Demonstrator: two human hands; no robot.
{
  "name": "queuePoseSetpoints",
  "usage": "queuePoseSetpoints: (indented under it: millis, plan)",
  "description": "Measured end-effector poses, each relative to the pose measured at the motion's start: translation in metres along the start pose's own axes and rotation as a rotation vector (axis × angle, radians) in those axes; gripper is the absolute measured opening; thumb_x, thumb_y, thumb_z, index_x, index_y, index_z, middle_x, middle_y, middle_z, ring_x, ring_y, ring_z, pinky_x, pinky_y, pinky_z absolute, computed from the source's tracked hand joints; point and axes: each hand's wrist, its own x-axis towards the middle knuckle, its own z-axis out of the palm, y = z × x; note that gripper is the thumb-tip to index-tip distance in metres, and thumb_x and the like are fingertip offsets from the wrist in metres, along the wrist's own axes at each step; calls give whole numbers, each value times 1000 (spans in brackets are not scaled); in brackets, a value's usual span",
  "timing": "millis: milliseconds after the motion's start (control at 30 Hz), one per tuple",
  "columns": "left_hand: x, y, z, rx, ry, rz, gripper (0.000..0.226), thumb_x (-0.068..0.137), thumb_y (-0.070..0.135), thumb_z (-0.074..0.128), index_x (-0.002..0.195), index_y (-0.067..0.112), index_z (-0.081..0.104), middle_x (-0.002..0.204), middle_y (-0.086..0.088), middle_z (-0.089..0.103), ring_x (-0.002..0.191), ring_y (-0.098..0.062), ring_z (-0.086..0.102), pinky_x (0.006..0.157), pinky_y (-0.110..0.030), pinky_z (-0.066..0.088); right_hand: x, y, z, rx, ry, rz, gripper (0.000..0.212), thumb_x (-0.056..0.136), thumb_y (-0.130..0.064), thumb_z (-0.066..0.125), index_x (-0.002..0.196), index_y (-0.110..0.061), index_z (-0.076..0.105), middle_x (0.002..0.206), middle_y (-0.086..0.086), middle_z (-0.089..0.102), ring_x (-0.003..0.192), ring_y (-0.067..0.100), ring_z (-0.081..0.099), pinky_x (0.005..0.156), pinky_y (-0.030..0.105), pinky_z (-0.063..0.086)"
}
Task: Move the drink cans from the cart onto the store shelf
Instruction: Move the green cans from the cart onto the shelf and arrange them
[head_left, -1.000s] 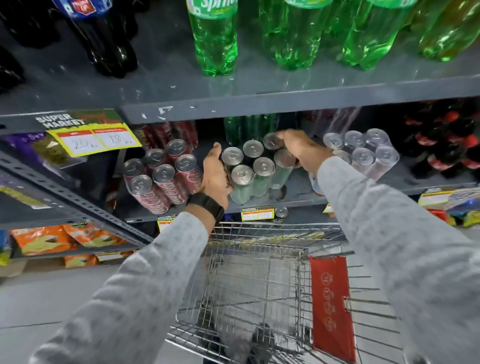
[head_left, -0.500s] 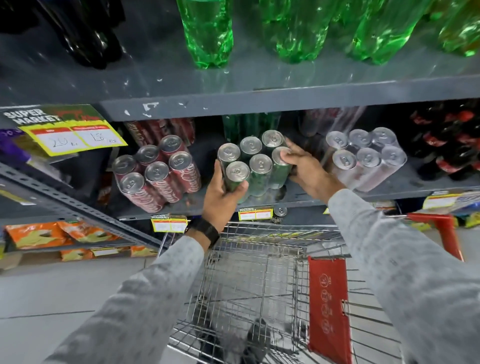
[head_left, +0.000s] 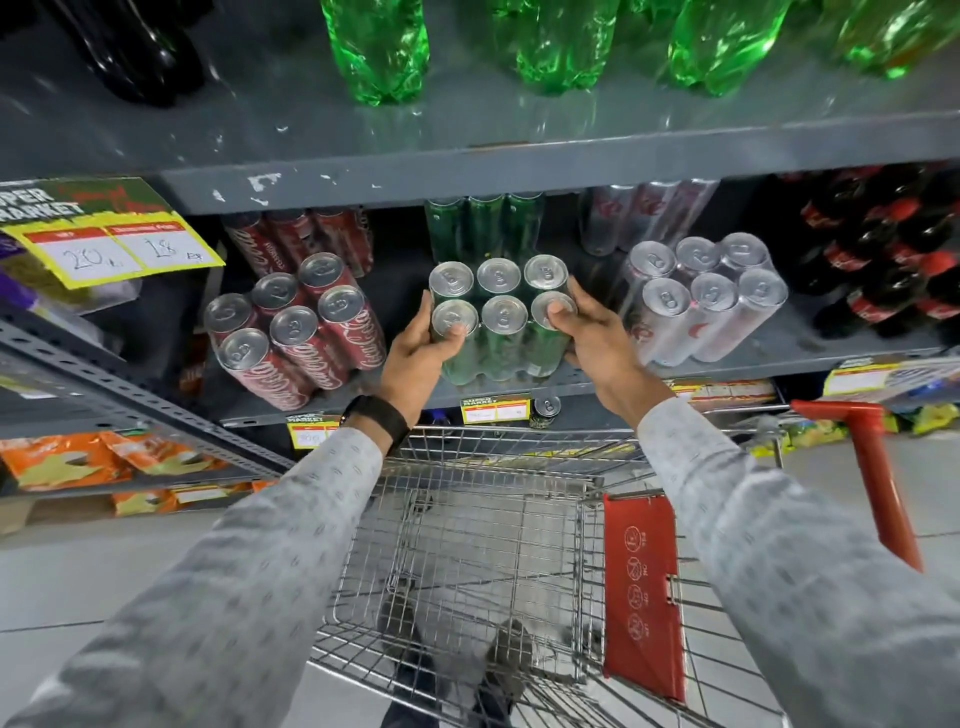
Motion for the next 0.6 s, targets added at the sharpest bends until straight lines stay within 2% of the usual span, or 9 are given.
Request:
queuePoseSetpoints:
  millis: [167,333,600]
  plan:
    - [-5,1,3,8,6,17,76,99,6,64,164,22,28,157,-1,54,145,-17,51,125,-45,36,6,-1,-5,-46,-35,3,66,95,-25,67,156,-28,41,158,-3,52,147,19,48,125,48,35]
    - [-15,2,8,34,6,37,74,100,9,62,164,23,27,154,1,57,142,-13,53,122,-38,40,9,-4,-7,-52,-51,11,62,99,-22,64,156,-27,42,157,-3,54,145,18,50,125,47,36]
    - [-5,-1,6,7,19,-4,76,100,6,62,164,23,26,159,2,51,147,-15,48,126,-41,33,7,0,-3,-51,-34,12,64,99,-26,65,157,-28,39,158,-4,53,146,17,48,126,47,35]
